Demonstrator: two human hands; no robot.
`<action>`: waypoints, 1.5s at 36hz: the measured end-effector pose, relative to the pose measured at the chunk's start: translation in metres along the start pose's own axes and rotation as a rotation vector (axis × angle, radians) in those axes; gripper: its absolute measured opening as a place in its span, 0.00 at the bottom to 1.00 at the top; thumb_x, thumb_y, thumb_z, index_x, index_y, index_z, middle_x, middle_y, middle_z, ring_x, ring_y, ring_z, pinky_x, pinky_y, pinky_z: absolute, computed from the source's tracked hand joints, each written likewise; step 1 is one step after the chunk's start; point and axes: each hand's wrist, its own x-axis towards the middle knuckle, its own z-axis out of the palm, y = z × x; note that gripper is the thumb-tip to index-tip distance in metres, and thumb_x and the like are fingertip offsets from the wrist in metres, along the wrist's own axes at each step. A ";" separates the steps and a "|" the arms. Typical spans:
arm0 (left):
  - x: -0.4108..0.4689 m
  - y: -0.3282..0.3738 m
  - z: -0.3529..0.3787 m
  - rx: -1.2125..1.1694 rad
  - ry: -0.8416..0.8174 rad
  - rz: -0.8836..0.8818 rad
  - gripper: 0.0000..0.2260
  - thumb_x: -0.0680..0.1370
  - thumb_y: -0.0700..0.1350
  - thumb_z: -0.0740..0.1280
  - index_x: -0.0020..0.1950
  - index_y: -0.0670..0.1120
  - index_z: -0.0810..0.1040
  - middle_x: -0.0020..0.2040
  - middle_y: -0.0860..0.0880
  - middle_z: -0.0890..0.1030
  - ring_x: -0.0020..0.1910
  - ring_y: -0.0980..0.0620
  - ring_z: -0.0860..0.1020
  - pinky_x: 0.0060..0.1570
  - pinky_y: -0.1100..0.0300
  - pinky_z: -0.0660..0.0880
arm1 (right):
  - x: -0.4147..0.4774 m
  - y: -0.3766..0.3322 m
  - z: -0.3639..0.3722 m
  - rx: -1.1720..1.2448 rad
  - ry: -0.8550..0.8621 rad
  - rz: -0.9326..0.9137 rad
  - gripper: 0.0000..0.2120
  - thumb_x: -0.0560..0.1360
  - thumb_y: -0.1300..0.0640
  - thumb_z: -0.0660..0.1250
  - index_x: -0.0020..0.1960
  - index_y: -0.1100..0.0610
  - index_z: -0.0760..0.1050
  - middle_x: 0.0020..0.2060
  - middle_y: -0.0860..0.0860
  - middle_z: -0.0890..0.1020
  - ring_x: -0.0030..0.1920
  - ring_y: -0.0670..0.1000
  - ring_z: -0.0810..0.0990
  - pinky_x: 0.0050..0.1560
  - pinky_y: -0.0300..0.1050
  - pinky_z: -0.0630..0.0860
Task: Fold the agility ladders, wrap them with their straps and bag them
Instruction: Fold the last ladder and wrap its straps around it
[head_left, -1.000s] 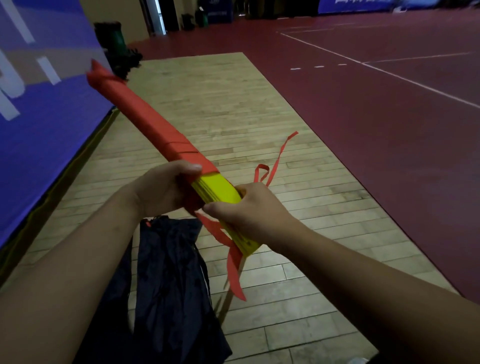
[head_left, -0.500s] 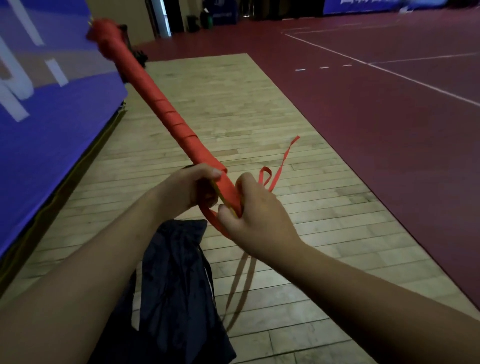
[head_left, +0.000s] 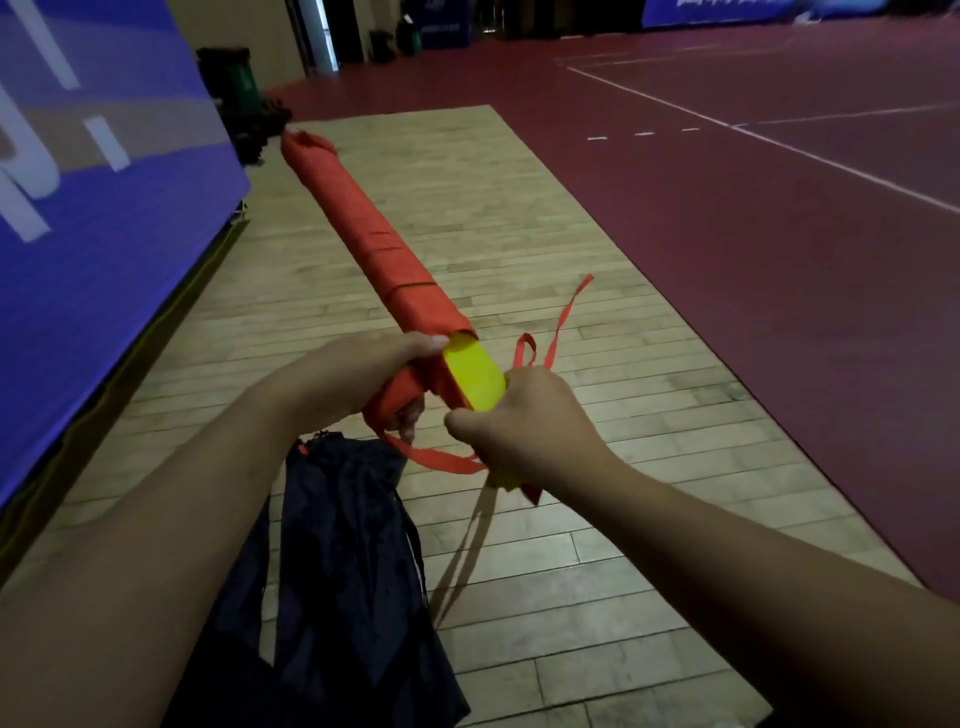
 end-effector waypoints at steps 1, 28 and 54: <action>0.001 0.001 0.005 0.030 0.041 -0.004 0.22 0.77 0.61 0.67 0.48 0.41 0.77 0.31 0.43 0.79 0.27 0.47 0.79 0.33 0.56 0.74 | -0.001 0.002 0.000 -0.145 0.047 -0.047 0.15 0.71 0.52 0.72 0.38 0.64 0.76 0.28 0.54 0.81 0.27 0.52 0.82 0.33 0.56 0.82; 0.005 -0.011 -0.014 -0.263 -0.114 0.029 0.31 0.67 0.60 0.76 0.59 0.39 0.80 0.50 0.37 0.78 0.43 0.40 0.79 0.45 0.49 0.78 | -0.002 -0.002 0.004 0.348 -0.112 0.009 0.12 0.73 0.58 0.73 0.36 0.60 0.73 0.20 0.48 0.73 0.21 0.50 0.73 0.26 0.46 0.73; 0.009 -0.013 -0.004 -0.349 -0.058 0.182 0.33 0.57 0.65 0.82 0.48 0.42 0.80 0.35 0.48 0.75 0.33 0.52 0.76 0.34 0.61 0.77 | 0.005 0.004 -0.012 0.533 -0.412 0.035 0.04 0.77 0.64 0.66 0.50 0.64 0.72 0.34 0.57 0.75 0.28 0.53 0.73 0.30 0.45 0.72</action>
